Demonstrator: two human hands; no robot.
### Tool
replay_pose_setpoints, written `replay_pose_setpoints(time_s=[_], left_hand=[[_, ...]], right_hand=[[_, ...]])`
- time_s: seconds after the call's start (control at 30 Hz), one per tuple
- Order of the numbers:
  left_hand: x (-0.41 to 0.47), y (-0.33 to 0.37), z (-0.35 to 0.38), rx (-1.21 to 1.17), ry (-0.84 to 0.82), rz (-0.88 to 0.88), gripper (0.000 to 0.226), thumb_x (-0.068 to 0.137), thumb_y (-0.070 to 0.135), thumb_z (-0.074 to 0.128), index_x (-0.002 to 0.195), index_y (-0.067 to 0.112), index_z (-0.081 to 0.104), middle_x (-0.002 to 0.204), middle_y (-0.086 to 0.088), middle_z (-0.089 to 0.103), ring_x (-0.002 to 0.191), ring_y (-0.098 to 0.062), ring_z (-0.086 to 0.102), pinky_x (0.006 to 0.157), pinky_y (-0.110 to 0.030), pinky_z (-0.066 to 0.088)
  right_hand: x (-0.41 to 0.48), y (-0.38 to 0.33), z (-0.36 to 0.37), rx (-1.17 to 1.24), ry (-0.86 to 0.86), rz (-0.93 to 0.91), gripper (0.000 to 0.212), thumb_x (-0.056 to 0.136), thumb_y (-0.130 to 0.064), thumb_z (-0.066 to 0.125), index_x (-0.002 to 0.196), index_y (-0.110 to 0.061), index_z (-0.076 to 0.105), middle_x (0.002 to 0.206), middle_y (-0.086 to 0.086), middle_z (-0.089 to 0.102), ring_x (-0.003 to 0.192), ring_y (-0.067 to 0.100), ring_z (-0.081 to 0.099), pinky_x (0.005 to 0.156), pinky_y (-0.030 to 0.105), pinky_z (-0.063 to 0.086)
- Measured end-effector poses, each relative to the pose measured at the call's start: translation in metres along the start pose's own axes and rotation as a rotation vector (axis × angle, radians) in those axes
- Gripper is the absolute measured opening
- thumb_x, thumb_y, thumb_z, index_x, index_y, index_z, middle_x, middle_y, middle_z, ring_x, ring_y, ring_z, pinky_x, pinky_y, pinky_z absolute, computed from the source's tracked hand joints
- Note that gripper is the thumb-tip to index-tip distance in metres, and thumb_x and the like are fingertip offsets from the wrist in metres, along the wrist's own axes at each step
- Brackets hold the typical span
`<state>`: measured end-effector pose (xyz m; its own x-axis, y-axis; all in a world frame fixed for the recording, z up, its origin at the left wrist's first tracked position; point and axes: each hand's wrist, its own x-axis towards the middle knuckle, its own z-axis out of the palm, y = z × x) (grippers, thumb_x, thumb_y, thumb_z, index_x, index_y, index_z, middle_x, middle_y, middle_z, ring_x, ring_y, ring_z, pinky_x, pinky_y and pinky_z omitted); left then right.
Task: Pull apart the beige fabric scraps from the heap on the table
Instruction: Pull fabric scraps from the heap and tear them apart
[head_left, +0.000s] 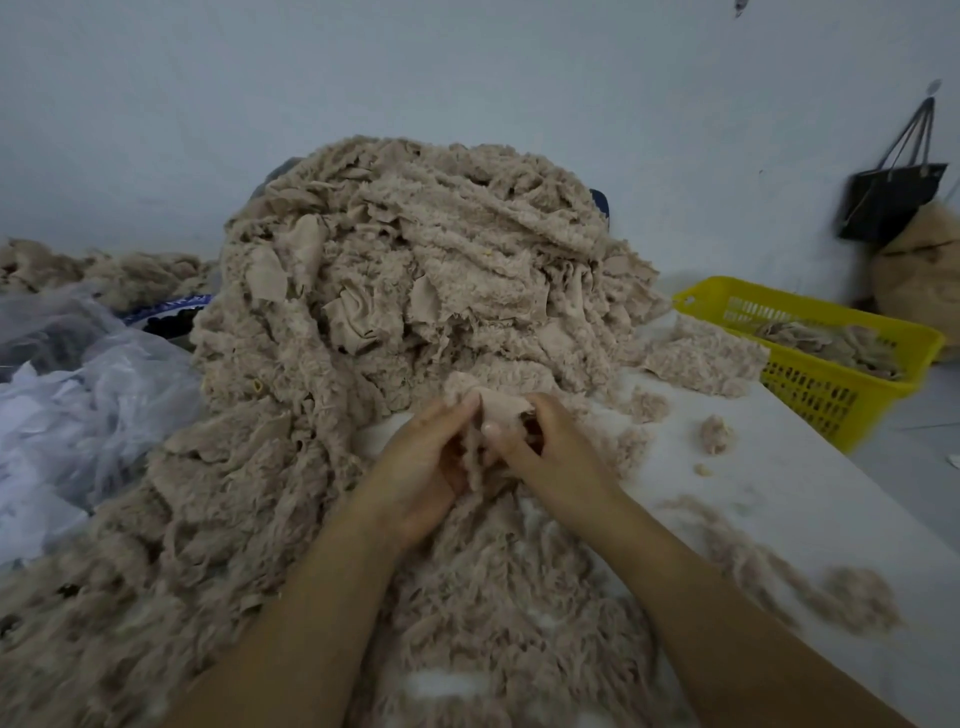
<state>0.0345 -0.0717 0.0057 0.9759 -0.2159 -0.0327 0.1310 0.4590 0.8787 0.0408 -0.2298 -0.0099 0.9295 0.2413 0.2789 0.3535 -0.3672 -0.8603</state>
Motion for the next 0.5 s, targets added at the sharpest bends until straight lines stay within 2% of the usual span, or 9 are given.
replay_pose_setpoints(time_s=[0.07,0.1,0.17,0.2,0.27,0.37,0.43,0.5], left_hand=[[0.0,-0.004,0.004,0.076,0.019,0.017,0.033,0.088,0.027,0.064,0.101,-0.003,0.065,0.076,-0.012,0.064,0.064,-0.021,0.063,0.046,-0.025,0.048],[0.001,-0.006,0.005,0.101,0.053,0.031,0.034,0.09,0.026,0.063,0.105,-0.004,0.064,0.075,-0.014,0.063,0.064,-0.024,0.061,0.046,-0.025,0.049],[0.001,-0.007,0.006,0.161,0.158,0.056,0.025,0.096,0.022,0.061,0.106,0.0,0.064,0.076,-0.016,0.066,0.06,-0.026,0.059,0.048,-0.026,0.053],[0.002,-0.008,0.006,0.2,0.203,0.06,0.021,0.099,0.021,0.059,0.105,0.002,0.064,0.076,-0.014,0.068,0.057,-0.024,0.059,0.049,-0.025,0.054],[0.002,-0.01,0.004,0.301,0.235,0.062,0.025,0.1,0.024,0.058,0.103,-0.001,0.06,0.076,-0.012,0.065,0.055,-0.018,0.057,0.05,-0.024,0.052],[0.001,-0.009,0.005,0.424,0.142,0.025,0.018,0.099,0.022,0.061,0.097,0.005,0.055,0.067,-0.002,0.055,0.051,-0.009,0.047,0.043,-0.02,0.04],[0.0,-0.009,0.007,0.45,0.079,-0.015,0.01,0.099,0.014,0.058,0.093,0.008,0.052,0.062,-0.001,0.049,0.045,-0.007,0.038,0.039,-0.018,0.031],[0.0,-0.008,0.008,0.465,0.04,-0.026,0.015,0.1,0.013,0.057,0.089,0.007,0.049,0.059,-0.005,0.044,0.042,-0.008,0.03,0.038,-0.019,0.025]], right_hand=[[0.0,0.001,0.001,-0.042,0.012,0.01,0.035,0.097,-0.052,0.051,0.114,-0.022,0.055,0.111,0.003,0.061,0.098,0.018,0.063,0.087,0.041,0.053],[0.0,0.0,0.0,-0.06,0.043,0.005,0.033,0.099,-0.048,0.049,0.11,-0.018,0.056,0.105,0.005,0.063,0.093,0.018,0.064,0.084,0.043,0.053],[0.001,0.0,-0.003,-0.094,0.122,-0.009,0.031,0.103,-0.041,0.043,0.091,-0.015,0.056,0.086,0.002,0.062,0.076,0.012,0.06,0.071,0.035,0.049],[0.002,0.0,-0.005,-0.123,0.153,-0.019,0.033,0.104,-0.036,0.041,0.082,-0.015,0.052,0.077,0.002,0.056,0.068,0.012,0.052,0.063,0.032,0.041],[0.003,0.0,-0.007,-0.15,0.175,-0.024,0.035,0.105,-0.03,0.04,0.073,-0.016,0.042,0.068,0.001,0.044,0.059,0.01,0.039,0.056,0.029,0.029],[0.003,-0.001,-0.007,-0.046,0.209,-0.004,0.037,0.105,-0.029,0.04,0.07,-0.02,0.033,0.059,-0.011,0.036,0.053,0.006,0.032,0.05,0.023,0.027],[0.003,-0.001,-0.008,0.052,0.246,0.024,0.035,0.104,-0.03,0.041,0.071,-0.018,0.035,0.056,-0.013,0.037,0.051,0.005,0.031,0.049,0.021,0.028],[0.003,-0.001,-0.009,0.152,0.241,0.062,0.034,0.104,-0.036,0.042,0.075,-0.017,0.04,0.056,-0.014,0.038,0.05,0.003,0.032,0.05,0.019,0.03]])
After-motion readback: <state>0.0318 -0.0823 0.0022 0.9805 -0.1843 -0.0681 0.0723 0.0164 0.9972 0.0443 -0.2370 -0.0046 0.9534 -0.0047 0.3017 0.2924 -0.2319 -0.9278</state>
